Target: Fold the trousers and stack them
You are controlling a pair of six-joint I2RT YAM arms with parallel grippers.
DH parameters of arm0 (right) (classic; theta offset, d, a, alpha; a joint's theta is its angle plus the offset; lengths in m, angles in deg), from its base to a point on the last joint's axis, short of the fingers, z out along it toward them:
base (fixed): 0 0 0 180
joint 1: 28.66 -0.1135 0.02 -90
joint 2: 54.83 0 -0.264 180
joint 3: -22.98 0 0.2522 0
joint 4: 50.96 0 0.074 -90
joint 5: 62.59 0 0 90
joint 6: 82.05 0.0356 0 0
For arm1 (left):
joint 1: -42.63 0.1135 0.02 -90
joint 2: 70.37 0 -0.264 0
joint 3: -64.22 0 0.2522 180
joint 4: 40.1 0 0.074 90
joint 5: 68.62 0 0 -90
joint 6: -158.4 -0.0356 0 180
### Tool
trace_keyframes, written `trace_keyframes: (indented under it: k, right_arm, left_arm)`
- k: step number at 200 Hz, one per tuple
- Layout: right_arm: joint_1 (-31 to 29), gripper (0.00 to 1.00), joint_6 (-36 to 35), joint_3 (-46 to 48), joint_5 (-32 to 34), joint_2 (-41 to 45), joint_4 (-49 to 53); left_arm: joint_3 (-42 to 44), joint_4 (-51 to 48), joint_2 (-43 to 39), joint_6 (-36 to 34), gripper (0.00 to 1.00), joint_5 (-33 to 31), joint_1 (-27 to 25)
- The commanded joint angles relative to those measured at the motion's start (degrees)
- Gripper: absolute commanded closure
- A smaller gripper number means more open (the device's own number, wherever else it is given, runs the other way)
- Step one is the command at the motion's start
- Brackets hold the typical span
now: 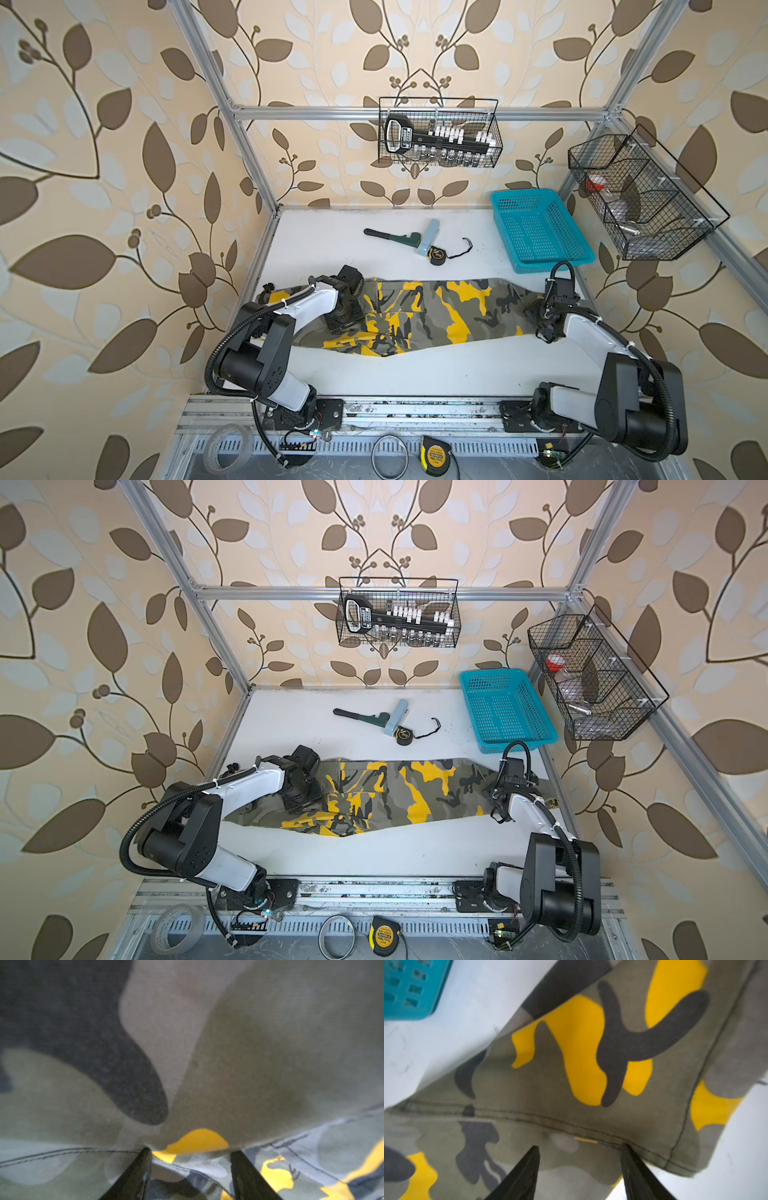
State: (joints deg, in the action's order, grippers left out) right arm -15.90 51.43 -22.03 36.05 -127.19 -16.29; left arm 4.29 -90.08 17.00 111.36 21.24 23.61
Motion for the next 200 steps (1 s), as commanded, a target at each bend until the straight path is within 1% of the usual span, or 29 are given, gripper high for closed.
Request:
trace_keyframes:
  k: [1,28,46,84,100,108,131,145,159,167,185,192,200]
  right_arm:
    - [2.21,0.37,-2.94,-1.86,3.6,-2.49,-0.65]
    - [3.06,0.38,-4.22,-4.01,3.49,-3.42,-2.71]
    - [3.23,0.38,-5.29,-5.75,4.74,-4.52,-3.39]
    - [3.56,0.38,-8.23,-9.57,5.34,-8.76,-6.86]
    - [3.92,0.37,-9.0,-11.84,6.02,-11.08,-6.39]
    - [4.03,0.37,-9.1,-12.69,5.3,-11.32,-5.27]
    - [3.66,0.32,-10.01,-12.45,4.06,-7.05,-0.57]
    - [4.17,0.3,-12.0,-11.11,4.39,-3.12,2.57]
    - [5.24,0.28,-12.71,-9.72,5.81,-0.51,7.1]
    - [6.57,0.28,-12.73,-8.17,5.42,0.9,8.32]
    - [9.78,0.27,-12.52,-3.97,3.4,3.7,7.71]
    - [10.68,0.26,-12.42,-2.58,3.37,4.27,6.92]
    - [12.49,0.26,-12.22,-1.67,1.69,4.07,5.88]
  left_arm:
    - [4.08,-1.41,1.98,3.53,0.39,-3.81,1.42]
    - [4.54,-1.82,1.76,4.35,0.39,-4.85,1.62]
    - [4.16,-2.31,1.69,4.31,0.39,-5.92,1.71]
    - [3.87,-2.8,1.84,3.27,0.39,-6.88,2.15]
    - [3.93,-2.88,1.62,3.37,0.39,-6.99,2.24]
    - [3.78,-3.18,1.62,3.44,0.39,-7.22,2.32]
    - [3.39,-3.96,0.99,3.29,0.39,-8.55,2.33]
    - [3.04,-4.52,0.71,2.81,0.39,-9.59,2.54]
    - [2.67,-5.0,0.45,2.23,0.39,-9.96,3.23]
    - [2.54,-4.93,0.11,2.0,0.38,-9.86,3.38]
    - [2.15,-4.71,-0.19,1.4,0.37,-8.09,3.37]
    - [1.76,-5.26,-0.31,1.21,0.37,-8.1,3.38]
    - [1.35,-5.72,-0.93,0.83,0.37,-8.21,3.38]
